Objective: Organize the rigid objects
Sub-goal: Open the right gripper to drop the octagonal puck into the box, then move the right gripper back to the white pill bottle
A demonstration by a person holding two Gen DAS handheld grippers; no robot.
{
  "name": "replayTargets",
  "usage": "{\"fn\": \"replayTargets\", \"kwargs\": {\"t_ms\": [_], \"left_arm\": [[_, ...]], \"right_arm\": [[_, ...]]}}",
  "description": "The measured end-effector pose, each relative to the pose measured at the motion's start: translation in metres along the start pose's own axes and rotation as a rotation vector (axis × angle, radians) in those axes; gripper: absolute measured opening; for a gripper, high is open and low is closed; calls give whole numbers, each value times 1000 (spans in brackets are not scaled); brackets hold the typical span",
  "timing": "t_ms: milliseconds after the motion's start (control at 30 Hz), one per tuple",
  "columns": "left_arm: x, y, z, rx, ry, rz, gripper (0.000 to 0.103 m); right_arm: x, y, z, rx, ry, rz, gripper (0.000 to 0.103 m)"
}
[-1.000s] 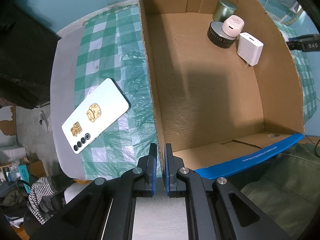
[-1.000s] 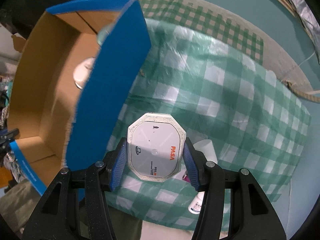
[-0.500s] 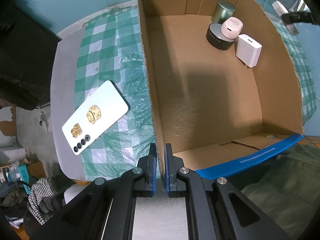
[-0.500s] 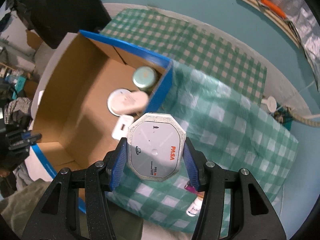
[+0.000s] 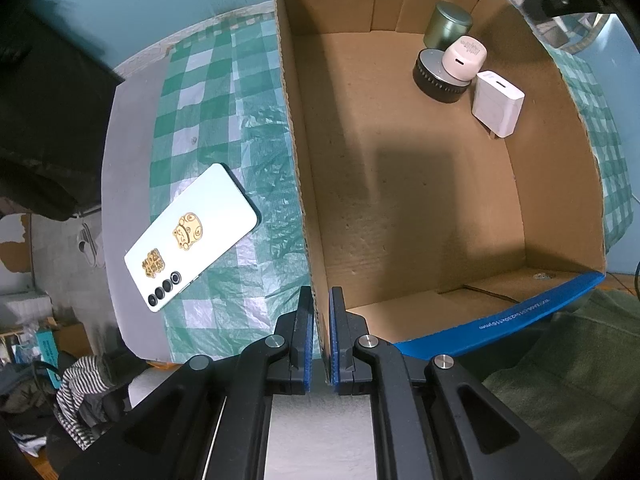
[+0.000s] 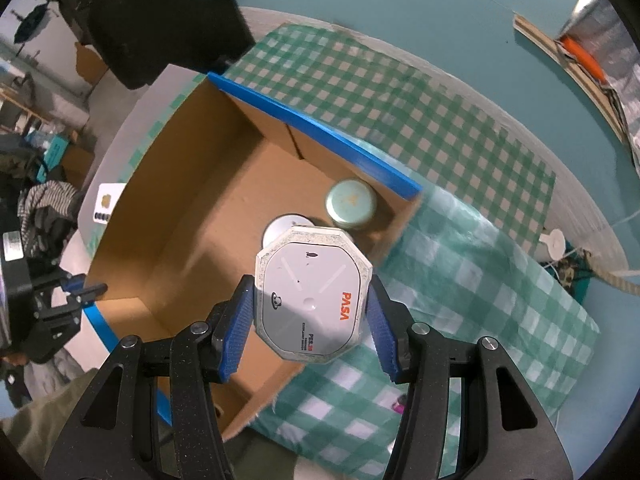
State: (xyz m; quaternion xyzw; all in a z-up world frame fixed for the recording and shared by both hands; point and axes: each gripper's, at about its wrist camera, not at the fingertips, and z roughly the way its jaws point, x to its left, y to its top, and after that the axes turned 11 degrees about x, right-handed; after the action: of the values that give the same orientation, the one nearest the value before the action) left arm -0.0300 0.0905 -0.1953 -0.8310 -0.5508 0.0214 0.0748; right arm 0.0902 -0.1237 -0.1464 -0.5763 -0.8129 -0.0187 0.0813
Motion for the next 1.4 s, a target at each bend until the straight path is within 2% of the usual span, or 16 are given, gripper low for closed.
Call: {"fn": "replayTargets", "kwargs": {"t_ms": [533, 1033, 1167, 1400], "left_arm": [[2, 3, 0, -3, -4, -5, 7], [3, 2, 0, -3, -4, -4, 7], [3, 2, 0, -4, -6, -5, 7], [2, 3, 1, -2, -3, 1, 7]], "right_arm": [[19, 21, 37, 63, -28, -29, 54], [9, 14, 2, -35, 12, 27, 56], [-2, 3, -12, -58, 13, 58, 62], [-34, -21, -25, -69, 8, 136, 62]]}}
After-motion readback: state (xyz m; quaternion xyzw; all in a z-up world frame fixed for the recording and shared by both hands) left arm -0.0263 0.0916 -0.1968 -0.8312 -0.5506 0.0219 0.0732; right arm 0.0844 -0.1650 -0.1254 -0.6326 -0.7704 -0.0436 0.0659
